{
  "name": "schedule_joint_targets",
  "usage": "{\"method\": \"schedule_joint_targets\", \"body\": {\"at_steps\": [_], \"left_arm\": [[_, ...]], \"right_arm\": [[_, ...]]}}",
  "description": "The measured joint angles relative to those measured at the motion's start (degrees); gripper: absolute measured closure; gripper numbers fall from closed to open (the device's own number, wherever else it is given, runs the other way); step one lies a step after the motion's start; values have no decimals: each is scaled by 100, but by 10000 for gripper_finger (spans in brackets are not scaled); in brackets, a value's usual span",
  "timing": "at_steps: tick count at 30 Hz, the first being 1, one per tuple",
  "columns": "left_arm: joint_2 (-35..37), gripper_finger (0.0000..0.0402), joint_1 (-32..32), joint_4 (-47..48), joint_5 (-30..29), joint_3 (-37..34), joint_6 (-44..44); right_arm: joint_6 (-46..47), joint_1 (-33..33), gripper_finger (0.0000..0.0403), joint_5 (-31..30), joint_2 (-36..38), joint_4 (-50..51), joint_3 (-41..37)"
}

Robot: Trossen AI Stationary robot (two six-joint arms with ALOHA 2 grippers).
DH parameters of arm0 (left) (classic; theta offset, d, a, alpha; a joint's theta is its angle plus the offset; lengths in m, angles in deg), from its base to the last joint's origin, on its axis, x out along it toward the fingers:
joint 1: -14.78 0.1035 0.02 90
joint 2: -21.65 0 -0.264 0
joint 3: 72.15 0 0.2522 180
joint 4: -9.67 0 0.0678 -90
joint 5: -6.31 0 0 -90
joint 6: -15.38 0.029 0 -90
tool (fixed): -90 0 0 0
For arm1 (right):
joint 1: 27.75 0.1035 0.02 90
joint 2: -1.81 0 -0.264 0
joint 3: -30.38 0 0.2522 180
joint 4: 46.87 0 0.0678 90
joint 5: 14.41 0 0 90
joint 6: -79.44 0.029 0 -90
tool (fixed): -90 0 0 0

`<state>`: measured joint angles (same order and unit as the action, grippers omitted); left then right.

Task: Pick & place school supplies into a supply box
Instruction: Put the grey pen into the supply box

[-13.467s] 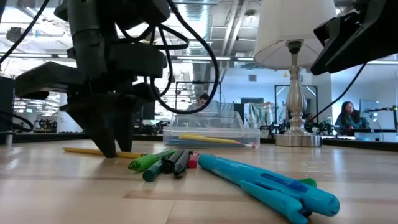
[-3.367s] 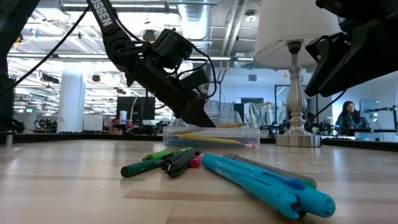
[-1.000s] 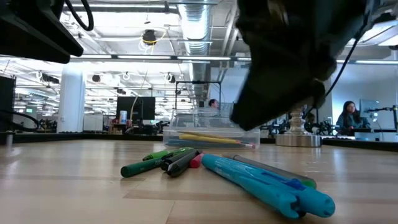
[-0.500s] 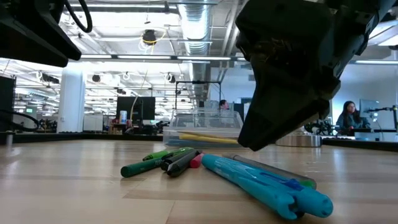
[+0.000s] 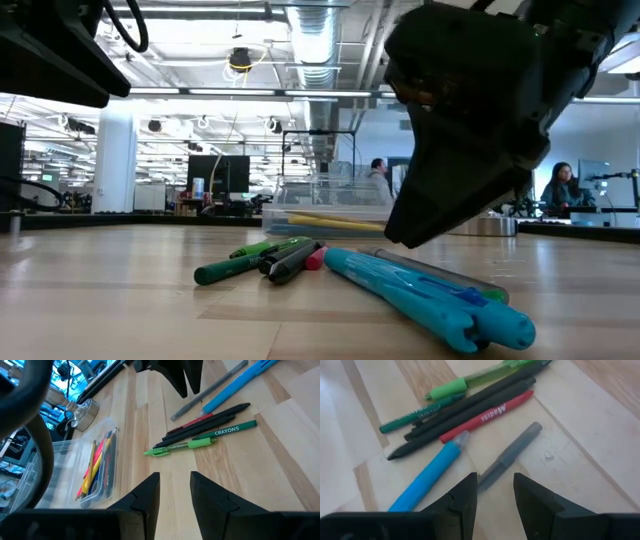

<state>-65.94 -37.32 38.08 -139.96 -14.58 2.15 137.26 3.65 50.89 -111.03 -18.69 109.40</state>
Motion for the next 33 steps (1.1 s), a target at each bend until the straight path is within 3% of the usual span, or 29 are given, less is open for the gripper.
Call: {"method": "schedule_joint_targets", "body": {"at_steps": [10, 15, 22, 33], "left_arm": [[0, 299, 9, 2, 0, 2, 4], [-2, 299, 7, 2, -2, 2, 7], [0, 299, 7, 4, 0, 2, 11], [0, 299, 7, 4, 0, 4, 11]], "right_arm": [[-84, 35, 282, -78, -223, -336, -16], [-90, -30, 282, 173, -411, -508, 41], [13, -12, 288, 394, -322, 246, 59], [69, 83, 345, 525, -297, 1096, 75]]}}
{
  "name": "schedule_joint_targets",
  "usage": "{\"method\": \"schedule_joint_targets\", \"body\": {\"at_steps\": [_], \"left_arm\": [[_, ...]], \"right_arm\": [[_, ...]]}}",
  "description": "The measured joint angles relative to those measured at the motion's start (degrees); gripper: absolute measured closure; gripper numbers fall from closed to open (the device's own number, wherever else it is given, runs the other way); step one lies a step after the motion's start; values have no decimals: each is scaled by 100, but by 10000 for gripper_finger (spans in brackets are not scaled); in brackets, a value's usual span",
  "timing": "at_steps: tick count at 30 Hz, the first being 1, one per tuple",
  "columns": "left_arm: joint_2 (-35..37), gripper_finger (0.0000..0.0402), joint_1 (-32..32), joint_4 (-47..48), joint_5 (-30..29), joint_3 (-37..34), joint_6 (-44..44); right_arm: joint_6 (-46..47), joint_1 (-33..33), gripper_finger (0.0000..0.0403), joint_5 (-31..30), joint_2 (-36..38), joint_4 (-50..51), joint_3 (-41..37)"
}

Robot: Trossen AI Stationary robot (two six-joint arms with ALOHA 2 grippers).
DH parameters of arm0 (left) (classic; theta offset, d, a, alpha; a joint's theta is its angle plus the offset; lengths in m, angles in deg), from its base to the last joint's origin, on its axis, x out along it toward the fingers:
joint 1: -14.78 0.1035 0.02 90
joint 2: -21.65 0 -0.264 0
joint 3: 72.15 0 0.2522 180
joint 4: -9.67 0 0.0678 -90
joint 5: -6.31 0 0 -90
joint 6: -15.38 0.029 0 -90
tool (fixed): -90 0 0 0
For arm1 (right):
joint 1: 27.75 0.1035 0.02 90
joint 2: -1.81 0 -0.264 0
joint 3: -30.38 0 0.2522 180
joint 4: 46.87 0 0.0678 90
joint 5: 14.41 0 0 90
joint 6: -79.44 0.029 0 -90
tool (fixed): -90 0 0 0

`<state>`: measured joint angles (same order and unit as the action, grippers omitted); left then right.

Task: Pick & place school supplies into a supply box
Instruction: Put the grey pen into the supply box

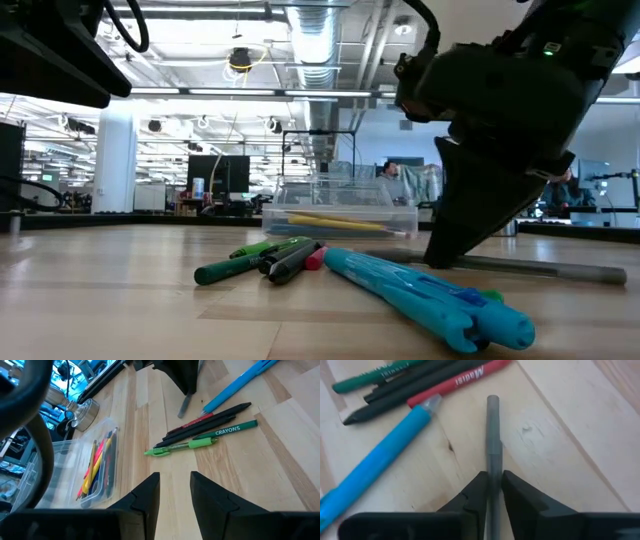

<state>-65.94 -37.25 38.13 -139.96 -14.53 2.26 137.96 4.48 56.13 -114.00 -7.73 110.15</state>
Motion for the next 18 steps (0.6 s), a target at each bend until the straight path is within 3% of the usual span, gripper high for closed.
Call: {"method": "schedule_joint_targets", "body": {"at_steps": [18], "left_arm": [[0, 299, 0, 0, 147, 0, -112]], "right_arm": [[300, -248, 364, -7, 50, 573, 14]]}}
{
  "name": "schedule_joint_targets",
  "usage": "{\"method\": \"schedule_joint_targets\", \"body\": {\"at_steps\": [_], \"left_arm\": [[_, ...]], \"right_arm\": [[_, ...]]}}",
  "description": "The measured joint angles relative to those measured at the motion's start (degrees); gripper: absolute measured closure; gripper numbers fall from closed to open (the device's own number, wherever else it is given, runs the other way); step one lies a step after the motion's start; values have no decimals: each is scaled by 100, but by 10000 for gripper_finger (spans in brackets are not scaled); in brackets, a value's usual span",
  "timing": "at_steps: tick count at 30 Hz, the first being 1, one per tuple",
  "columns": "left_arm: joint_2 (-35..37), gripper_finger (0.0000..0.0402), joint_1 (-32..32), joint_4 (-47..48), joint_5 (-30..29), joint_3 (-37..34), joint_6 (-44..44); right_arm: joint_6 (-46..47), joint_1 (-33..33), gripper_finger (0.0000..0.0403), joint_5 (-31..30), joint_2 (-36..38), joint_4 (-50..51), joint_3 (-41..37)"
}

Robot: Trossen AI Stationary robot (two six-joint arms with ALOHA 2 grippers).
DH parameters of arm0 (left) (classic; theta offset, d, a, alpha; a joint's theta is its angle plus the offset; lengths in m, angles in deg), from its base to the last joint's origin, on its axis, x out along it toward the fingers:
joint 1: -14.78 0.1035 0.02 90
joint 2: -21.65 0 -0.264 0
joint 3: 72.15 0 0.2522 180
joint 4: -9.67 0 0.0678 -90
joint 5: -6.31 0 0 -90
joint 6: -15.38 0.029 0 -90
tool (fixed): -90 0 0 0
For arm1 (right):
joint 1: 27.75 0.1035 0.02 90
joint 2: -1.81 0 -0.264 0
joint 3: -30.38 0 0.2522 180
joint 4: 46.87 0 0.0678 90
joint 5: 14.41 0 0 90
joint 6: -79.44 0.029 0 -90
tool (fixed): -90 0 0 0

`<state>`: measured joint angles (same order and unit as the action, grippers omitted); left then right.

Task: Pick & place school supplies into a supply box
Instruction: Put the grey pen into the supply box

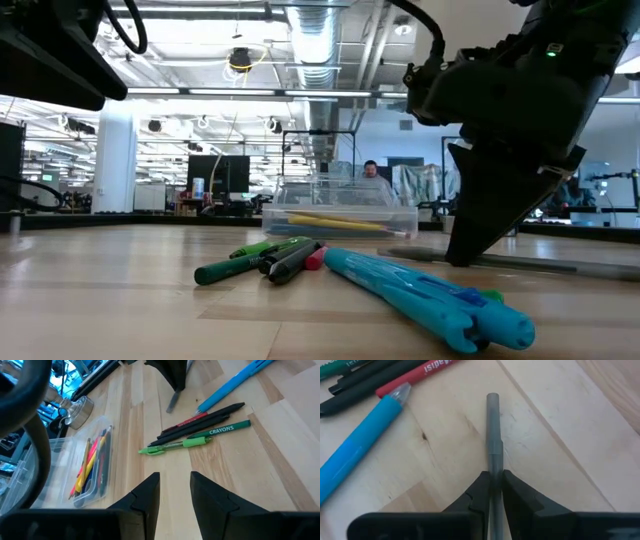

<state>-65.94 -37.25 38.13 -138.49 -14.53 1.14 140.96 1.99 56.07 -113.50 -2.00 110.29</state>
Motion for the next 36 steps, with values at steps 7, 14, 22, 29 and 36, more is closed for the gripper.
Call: {"method": "schedule_joint_targets", "body": {"at_steps": [7, 14, 22, 29, 36], "left_arm": [[-2, 299, -1, -4, 31, 0, -55], [-2, 299, -2, -7, 30, 0, -57], [-2, 299, -2, -8, 30, 0, -59], [-2, 299, -2, -9, 27, 0, -59], [-1, 299, -2, -9, 26, 0, -59]], "right_arm": [[-126, -62, 368, -167, 2, 3, 2], [-219, -61, 398, -429, 0, 95, 0], [-237, -55, 392, -615, -17, 165, -7], [-302, -55, 395, -619, -17, 169, -7], [-350, -55, 394, -626, -17, 169, -9]]}}
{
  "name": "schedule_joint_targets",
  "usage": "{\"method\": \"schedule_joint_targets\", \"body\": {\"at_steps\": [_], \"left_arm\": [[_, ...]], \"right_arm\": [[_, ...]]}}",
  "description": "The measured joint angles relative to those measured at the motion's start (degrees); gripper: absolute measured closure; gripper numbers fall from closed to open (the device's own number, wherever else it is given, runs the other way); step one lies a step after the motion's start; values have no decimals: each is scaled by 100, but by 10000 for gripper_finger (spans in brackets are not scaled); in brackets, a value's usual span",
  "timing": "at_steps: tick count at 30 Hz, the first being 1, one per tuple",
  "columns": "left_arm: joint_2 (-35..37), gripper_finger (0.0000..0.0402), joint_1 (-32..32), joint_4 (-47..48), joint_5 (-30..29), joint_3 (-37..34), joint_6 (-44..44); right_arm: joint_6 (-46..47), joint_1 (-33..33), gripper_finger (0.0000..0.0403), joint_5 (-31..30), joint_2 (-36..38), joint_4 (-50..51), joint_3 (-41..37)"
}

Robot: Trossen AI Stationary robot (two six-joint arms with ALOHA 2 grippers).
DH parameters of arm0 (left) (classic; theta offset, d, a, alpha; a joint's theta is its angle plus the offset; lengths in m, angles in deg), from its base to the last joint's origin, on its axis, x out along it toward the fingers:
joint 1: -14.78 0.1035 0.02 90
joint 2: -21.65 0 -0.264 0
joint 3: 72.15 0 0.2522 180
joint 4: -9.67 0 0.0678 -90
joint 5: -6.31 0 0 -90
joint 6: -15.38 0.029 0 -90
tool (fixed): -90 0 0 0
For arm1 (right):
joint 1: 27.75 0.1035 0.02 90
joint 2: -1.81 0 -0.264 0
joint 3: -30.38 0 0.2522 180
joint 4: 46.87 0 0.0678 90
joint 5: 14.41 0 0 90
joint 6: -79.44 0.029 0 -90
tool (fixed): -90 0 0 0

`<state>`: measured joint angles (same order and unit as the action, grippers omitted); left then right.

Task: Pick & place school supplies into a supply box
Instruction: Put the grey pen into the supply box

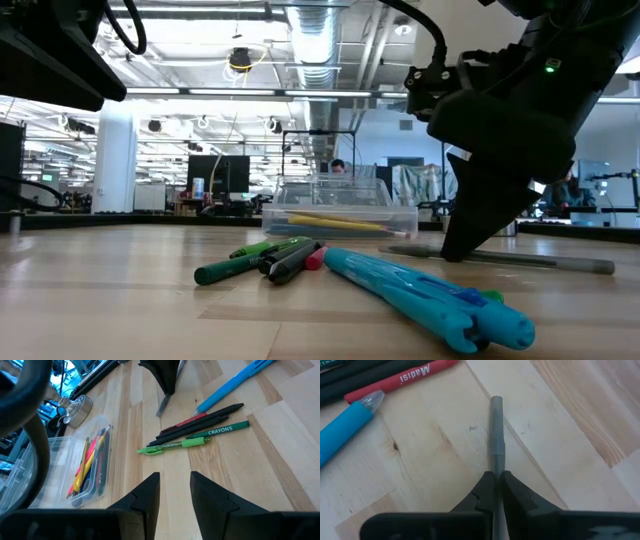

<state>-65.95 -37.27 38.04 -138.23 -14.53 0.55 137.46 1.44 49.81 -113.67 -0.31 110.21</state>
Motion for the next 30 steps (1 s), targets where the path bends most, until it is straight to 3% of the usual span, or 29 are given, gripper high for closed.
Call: {"method": "schedule_joint_targets", "body": {"at_steps": [30], "left_arm": [[-2, 299, 0, 2, -4, 0, 0]], "right_arm": [[-738, -101, 396, -776, -92, 476, 236]]}}
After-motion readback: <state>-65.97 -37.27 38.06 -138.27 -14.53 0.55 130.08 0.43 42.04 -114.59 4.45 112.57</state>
